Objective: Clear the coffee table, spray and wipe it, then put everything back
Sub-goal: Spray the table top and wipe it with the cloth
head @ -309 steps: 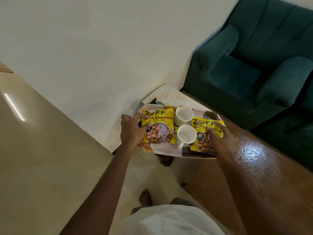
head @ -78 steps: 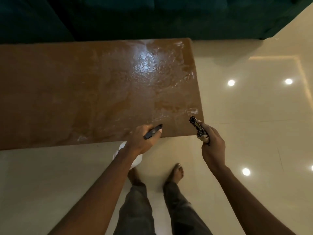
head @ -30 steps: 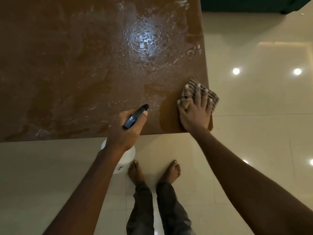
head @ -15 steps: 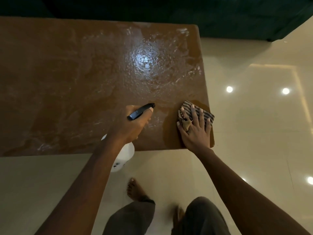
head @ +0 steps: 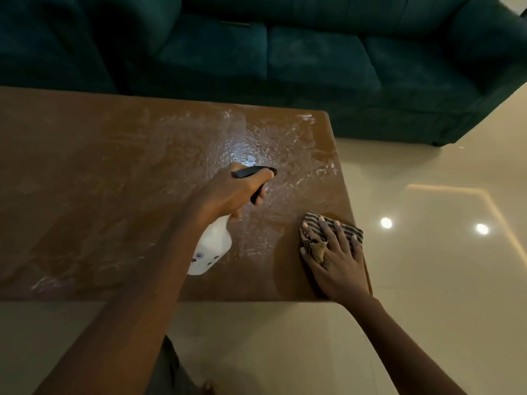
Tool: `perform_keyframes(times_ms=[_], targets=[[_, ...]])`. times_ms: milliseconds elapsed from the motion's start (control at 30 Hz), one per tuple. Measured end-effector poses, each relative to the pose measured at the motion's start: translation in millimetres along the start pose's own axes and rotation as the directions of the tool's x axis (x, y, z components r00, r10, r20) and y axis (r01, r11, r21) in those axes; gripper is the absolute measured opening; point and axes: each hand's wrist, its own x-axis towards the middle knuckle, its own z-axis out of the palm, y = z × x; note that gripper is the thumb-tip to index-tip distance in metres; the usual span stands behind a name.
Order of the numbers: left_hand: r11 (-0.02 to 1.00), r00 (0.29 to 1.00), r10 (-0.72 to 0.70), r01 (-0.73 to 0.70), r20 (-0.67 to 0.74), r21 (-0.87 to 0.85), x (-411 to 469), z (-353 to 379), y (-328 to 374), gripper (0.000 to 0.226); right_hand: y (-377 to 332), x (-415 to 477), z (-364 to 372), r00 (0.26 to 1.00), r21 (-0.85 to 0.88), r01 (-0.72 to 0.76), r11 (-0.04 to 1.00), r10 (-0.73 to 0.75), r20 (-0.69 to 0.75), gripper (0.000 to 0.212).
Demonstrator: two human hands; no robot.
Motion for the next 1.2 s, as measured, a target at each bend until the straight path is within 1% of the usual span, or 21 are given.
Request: perform_keyframes(times_ms=[67,133,233,300,433,500,600,667,733,900,1000,1100,1200], targets=[[0.999,0.999,0.05,-0.05,-0.015,0.016,7,3,-1,0.053,1,1,1,1.0,0.005,0.011,1.0,-0.011,-0.007,0.057],[0.996,0.996,0.085,-0.085,-0.001,0.028,12,6,0,0.06,1,1,2,1.0,0.002,0.023,1.0,-0.023,-0.014,0.052],[0.993,0.995,0.095,-0.096,0.027,0.066,20,10,-2,0.071,1,0,7,0.998,-0.009,0.031,0.999,-0.032,-0.049,0.049],[0.993,0.996,0.086,-0.087,0.015,0.084,23,14,-5,0.073,1,1,8,0.997,-0.01,0.03,1.0,-0.03,-0.065,0.051],[0.997,0.998,0.058,-0.056,-0.026,0.057,23,19,-12,0.066,1,1,9,0.998,0.001,0.043,0.999,-0.043,-0.046,0.054],[0.997,0.999,0.025,-0.022,-0.044,0.078,24,19,-13,0.064,3,3,6,0.997,0.016,0.057,0.998,-0.057,-0.05,0.055],[0.986,0.999,-0.028,0.034,-0.04,0.162,27,19,-8,0.065,4,3,6,0.995,0.014,0.084,0.996,-0.084,-0.054,0.056],[0.963,0.999,-0.043,0.05,-0.029,0.267,29,22,-4,0.067,4,3,8,0.994,0.009,0.088,0.996,-0.087,-0.063,0.057],[0.949,0.998,-0.05,0.055,-0.023,0.31,34,25,-1,0.067,5,3,9,0.995,0.009,0.083,0.997,-0.082,-0.063,0.058],[0.938,0.993,-0.076,0.103,-0.095,0.331,46,34,3,0.066,9,1,8,0.994,0.037,0.113,0.993,-0.113,-0.013,0.059],[0.945,0.986,-0.069,0.114,-0.151,0.308,49,34,2,0.061,9,1,6,0.993,0.027,0.118,0.993,-0.118,0.016,0.06],[0.96,0.991,-0.068,0.098,-0.118,0.262,50,29,3,0.066,8,0,3,0.991,-0.002,0.125,0.992,-0.125,0.04,0.061],[0.983,0.996,-0.042,0.056,-0.084,0.172,52,23,-1,0.066,7,0,1,0.991,-0.011,0.121,0.993,-0.12,0.064,0.062]])
